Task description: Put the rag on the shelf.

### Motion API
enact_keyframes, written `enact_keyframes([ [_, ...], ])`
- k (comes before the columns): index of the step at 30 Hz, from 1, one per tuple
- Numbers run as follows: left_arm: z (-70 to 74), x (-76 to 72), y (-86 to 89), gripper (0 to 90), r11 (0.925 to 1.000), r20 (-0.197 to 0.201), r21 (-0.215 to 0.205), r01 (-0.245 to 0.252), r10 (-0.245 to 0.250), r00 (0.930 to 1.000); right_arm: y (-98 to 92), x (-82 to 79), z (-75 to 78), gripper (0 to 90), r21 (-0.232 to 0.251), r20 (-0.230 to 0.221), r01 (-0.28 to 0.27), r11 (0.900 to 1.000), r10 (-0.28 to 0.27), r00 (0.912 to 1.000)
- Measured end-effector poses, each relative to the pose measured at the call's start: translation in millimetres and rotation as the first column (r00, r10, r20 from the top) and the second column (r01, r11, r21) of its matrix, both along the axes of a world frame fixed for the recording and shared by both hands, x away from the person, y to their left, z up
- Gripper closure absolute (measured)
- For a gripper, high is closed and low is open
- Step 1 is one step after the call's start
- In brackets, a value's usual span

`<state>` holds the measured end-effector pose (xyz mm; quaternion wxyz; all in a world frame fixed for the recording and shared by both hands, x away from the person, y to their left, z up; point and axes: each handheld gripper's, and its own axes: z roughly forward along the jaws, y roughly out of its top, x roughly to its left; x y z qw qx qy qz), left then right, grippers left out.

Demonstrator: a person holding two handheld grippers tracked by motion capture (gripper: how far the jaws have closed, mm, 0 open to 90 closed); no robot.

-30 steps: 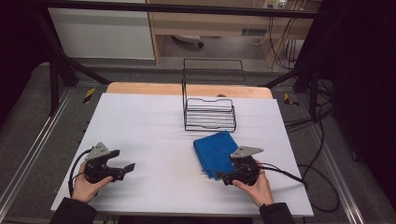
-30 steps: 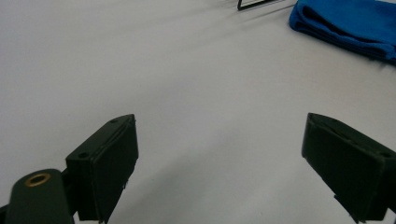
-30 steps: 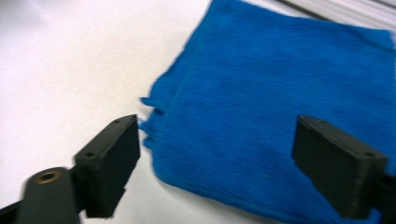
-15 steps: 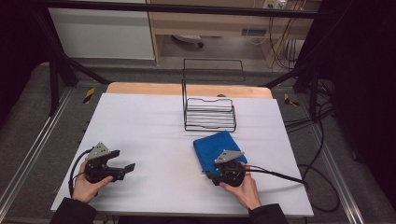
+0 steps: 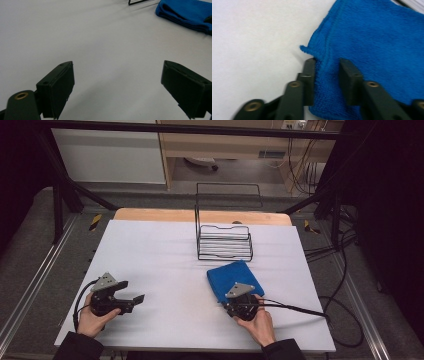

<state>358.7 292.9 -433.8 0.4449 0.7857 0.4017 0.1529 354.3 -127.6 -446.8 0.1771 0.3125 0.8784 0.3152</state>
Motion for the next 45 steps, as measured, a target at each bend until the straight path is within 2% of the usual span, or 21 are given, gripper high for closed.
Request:
enact_keyframes([
  [2,-0.1,0.2,0.1,11.7,1.0000,0.000,0.004,0.002,-0.002,1.0000,-1.2,1.9,0.9,76.4,-0.014,0.004,0.003,1.000,-0.003,1.0000],
  [6,-0.2,0.1,0.1,11.9,1.0000,-0.001,-0.002,-0.001,0.001,1.0000,-3.4,4.7,1.6,82.0,-0.010,0.001,0.000,1.000,0.000,1.0000],
  [10,-0.1,0.4,0.6,12.0,1.0000,-0.002,0.003,0.001,-0.001,1.0000,-8.7,8.4,3.9,83.9,0.042,-0.039,0.013,0.999,-0.012,0.9992],
  [17,-0.3,0.7,0.8,11.9,1.0000,-0.004,0.004,0.000,0.000,1.0000,-9.5,1.1,20.3,84.4,0.145,-0.047,-0.007,0.989,0.014,0.9988],
  [19,-0.3,0.6,0.6,12.0,1.0000,-0.004,0.005,-0.001,0.001,1.0000,-6.3,-1.9,25.5,84.3,0.179,-0.059,-0.017,0.984,0.028,0.9979],
  [20,-0.3,0.6,0.6,11.9,1.0000,-0.004,0.005,-0.001,0.001,1.0000,-6.3,-1.9,25.5,84.3,0.179,-0.059,-0.017,0.984,0.028,0.9979],
  [21,-0.3,0.6,0.6,12.0,1.0000,-0.005,0.004,0.000,0.000,1.0000,-2.5,-4.0,27.7,84.3,0.199,-0.078,-0.024,0.980,0.040,0.9962],
  [24,-0.7,0.9,0.3,12.0,1.0000,-0.006,0.002,-0.001,0.001,1.0000,4.7,-6.8,27.0,84.2,0.217,-0.101,-0.027,0.976,0.050,0.9936],
  [26,-0.8,0.9,0.3,11.9,1.0000,-0.006,0.003,-0.001,0.001,1.0000,9.8,-8.6,26.5,84.2,0.246,-0.120,-0.030,0.969,0.061,0.9909],
  [31,-0.9,0.9,-0.4,12.0,1.0000,-0.006,0.006,0.000,0.000,1.0000,24.8,-13.7,25.4,84.0,0.284,-0.146,-0.060,0.957,0.105,0.9837],
  [33,-0.9,0.8,-0.8,12.0,1.0000,-0.006,0.009,0.001,-0.001,1.0000,31.0,-14.3,21.9,83.7,0.284,-0.154,-0.068,0.956,0.116,0.9814],
  [35,-0.9,0.7,-0.9,11.9,1.0000,-0.006,0.009,0.002,-0.002,1.0000,36.0,-14.1,17.0,83.3,0.267,-0.157,-0.073,0.961,0.118,0.9805],
  [38,-1.0,0.8,-0.7,11.9,1.0000,-0.007,0.008,0.001,-0.001,1.0000,39.6,-13.5,10.4,80.1,0.268,-0.160,-0.076,0.960,0.122,0.9795],
  [41,-1.0,0.8,-0.5,11.9,1.0000,-0.007,0.007,0.000,0.000,1.0000,40.0,-13.8,10.0,67.9,0.293,-0.158,-0.088,0.952,0.140,0.9775],
  [43,-0.8,0.6,-0.2,11.8,1.0000,-0.007,0.009,0.001,-0.001,1.0000,37.9,-13.9,15.2,58.7,0.322,-0.138,-0.089,0.943,0.139,0.9807],
  [45,-0.7,0.5,-0.3,11.8,1.0000,-0.007,0.006,-0.001,0.001,1.0000,33.5,-13.3,21.5,54.4,0.320,-0.111,-0.087,0.943,0.128,0.9854],
])
